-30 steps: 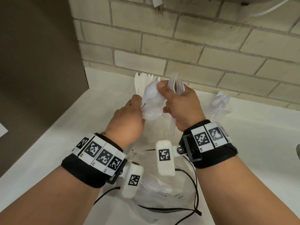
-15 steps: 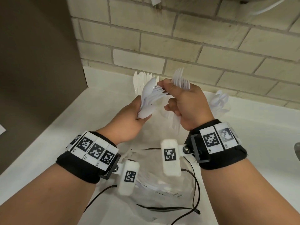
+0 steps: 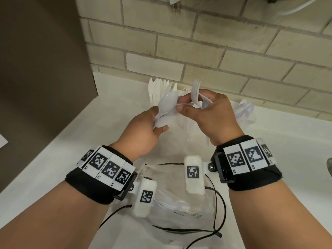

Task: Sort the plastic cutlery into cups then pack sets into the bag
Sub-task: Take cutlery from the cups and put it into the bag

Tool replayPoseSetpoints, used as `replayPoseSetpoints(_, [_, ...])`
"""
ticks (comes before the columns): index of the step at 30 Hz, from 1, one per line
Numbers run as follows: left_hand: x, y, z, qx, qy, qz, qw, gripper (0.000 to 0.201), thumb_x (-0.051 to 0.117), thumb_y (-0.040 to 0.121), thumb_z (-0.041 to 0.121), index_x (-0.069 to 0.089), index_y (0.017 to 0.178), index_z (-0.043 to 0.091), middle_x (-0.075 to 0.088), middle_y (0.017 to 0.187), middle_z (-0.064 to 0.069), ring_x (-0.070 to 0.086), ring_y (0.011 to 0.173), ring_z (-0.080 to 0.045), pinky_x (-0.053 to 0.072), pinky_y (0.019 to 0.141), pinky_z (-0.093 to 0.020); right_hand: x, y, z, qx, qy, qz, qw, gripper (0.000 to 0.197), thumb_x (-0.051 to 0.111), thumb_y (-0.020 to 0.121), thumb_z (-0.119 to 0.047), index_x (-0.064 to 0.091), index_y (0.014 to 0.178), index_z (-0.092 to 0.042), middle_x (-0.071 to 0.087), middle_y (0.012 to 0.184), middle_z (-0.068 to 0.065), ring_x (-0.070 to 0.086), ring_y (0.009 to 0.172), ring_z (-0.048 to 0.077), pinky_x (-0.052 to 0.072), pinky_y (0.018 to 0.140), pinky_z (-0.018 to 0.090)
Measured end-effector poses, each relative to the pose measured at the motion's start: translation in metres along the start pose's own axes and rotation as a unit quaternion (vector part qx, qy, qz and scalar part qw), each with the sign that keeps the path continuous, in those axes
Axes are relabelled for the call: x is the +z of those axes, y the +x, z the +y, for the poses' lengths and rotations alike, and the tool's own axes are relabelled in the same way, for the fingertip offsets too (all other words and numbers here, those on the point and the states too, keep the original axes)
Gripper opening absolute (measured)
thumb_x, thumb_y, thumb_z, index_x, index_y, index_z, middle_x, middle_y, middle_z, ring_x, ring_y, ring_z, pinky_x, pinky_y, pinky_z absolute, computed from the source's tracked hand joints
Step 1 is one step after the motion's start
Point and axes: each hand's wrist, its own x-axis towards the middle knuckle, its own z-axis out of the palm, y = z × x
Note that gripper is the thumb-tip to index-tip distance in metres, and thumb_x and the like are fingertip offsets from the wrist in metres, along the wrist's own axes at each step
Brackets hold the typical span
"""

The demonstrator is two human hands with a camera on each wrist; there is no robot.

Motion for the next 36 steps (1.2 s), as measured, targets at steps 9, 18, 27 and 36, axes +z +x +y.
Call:
replayPoseSetpoints(9, [0.001,-0.006,-0.003,-0.042,-0.148,-0.088,0.984,0.022,0.055,0.094,0.025,0.057,0.116,0.023,0.066,0.104,0.008,0.059,0.093,-0.009,0.045,0.082,-0.022,-0.003,0.002,-0.002,0.013,-0.007,0.045,0.999,0.016,0.063,0.090,-0.013,0.059,0.080,-0.024,0.063,0.082,-0.002,0.058,0.075,0.014,0.051,0.067,0.032])
replayPoseSetpoints(18, [0.002,-0.007,-0.008,-0.063,-0.281,-0.119,0.950,0.014,0.053,0.095,0.023,0.066,0.098,0.020,0.060,0.072,0.007,0.049,0.065,-0.013,0.044,0.063,-0.021,0.001,0.001,-0.006,0.009,0.025,0.044,0.999,0.008,0.064,0.091,-0.016,0.068,0.085,-0.019,0.063,0.069,-0.015,0.057,0.063,0.001,0.047,0.068,0.026])
replayPoseSetpoints(27, [0.002,-0.009,-0.013,-0.094,-0.314,-0.118,0.937,0.021,0.047,0.098,0.024,0.065,0.098,0.013,0.058,0.071,0.004,0.050,0.064,-0.014,0.044,0.062,-0.022,-0.015,0.010,-0.025,-0.065,0.142,0.304,0.940,0.005,0.056,0.092,-0.019,0.052,0.096,-0.020,0.060,0.093,0.014,0.061,0.076,0.029,0.055,0.063,0.040])
replayPoseSetpoints(36, [-0.006,-0.007,-0.004,-0.142,-0.545,-0.175,0.808,0.020,0.056,0.086,0.024,0.065,0.097,0.010,0.064,0.073,-0.002,0.062,0.060,-0.019,0.053,0.055,-0.030,-0.010,0.008,-0.006,0.091,0.135,0.078,0.983,0.013,0.057,0.095,-0.014,0.057,0.107,-0.019,0.051,0.069,-0.002,0.036,0.038,0.013,0.036,0.040,0.023])
